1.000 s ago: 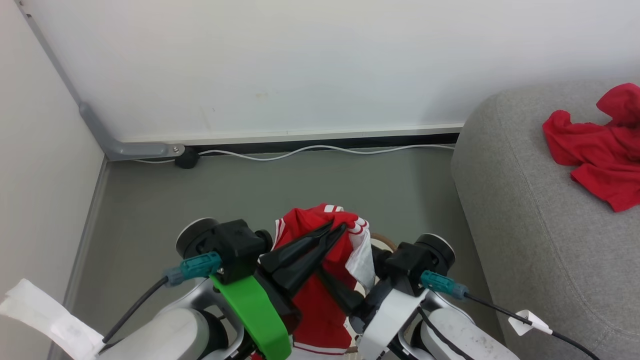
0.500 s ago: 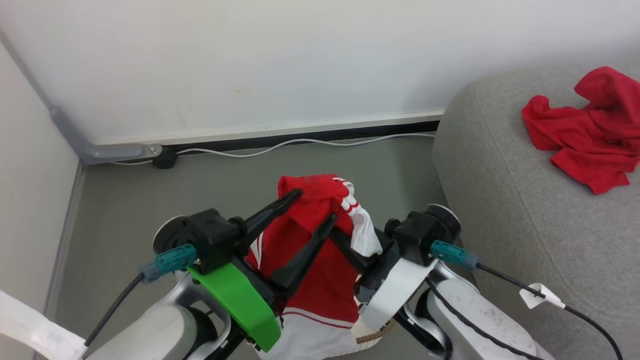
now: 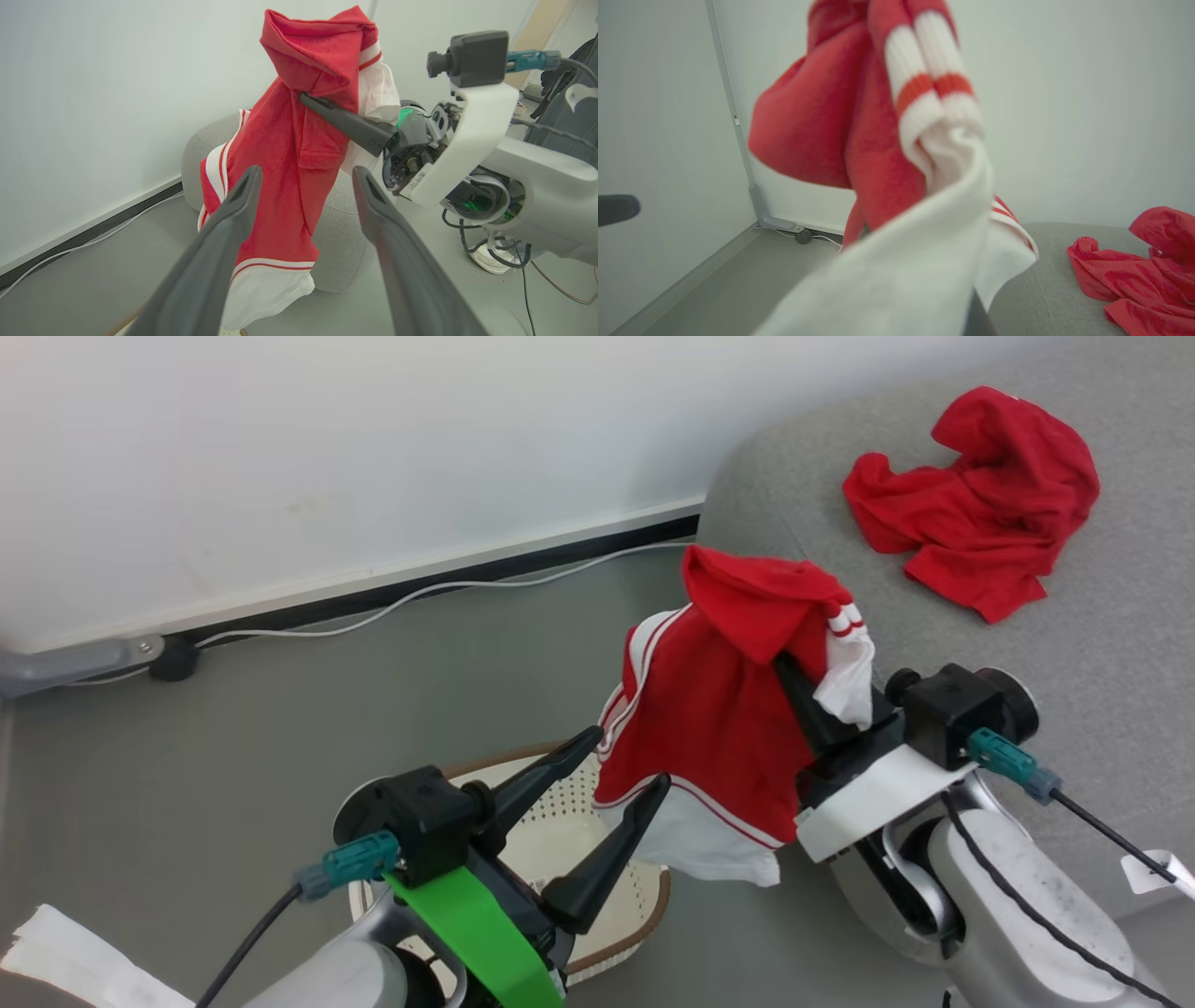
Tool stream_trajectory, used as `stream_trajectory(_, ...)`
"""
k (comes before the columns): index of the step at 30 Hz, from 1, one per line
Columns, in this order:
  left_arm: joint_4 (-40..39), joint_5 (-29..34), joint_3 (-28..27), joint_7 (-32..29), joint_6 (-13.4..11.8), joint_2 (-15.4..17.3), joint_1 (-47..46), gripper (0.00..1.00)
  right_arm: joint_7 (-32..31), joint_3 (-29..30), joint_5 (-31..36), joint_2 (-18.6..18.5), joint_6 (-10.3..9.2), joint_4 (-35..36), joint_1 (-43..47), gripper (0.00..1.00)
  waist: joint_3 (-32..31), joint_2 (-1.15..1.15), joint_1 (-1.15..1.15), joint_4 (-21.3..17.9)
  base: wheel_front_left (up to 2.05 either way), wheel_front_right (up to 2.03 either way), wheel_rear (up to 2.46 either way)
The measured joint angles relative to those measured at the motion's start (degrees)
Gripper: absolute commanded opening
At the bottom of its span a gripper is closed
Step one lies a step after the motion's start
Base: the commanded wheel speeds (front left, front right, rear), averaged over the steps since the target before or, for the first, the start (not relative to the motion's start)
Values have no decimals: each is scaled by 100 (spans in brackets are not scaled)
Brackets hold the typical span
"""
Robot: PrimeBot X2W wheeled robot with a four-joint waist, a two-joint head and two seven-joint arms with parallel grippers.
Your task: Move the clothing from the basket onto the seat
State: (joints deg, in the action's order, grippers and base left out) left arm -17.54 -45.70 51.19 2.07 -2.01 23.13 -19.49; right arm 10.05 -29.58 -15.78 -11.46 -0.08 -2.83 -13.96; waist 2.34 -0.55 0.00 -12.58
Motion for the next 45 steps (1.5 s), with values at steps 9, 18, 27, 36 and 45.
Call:
stream_trajectory(9,-138,178,-54,0,-135,-2,-8,100,4,516,-38,-300,-145,285,-15,0,392,0,0,-651,0,0,0)
stream_trajectory(18,-111,213,-27,-214,-240,69,-24,100,25,1564,-516,-567,-162,96,-1096,0,1042,0,0,-986,0,0,0)
stream_trajectory(27,-116,259,-65,-664,-336,442,-23,100,-237,3178,-923,-1439,-422,-675,-2893,0,1814,0,0,-853,0,0,0)
stream_trajectory(36,-489,391,-366,-815,-397,654,-53,100,-486,3944,-1290,-2056,-557,-1407,-3856,0,2490,0,0,-386,0,0,0)
stream_trajectory(45,-734,371,-953,-875,-486,1115,151,100,-564,3802,-842,-2703,-557,-1738,-4552,0,3268,0,1,-79,0,0,0)
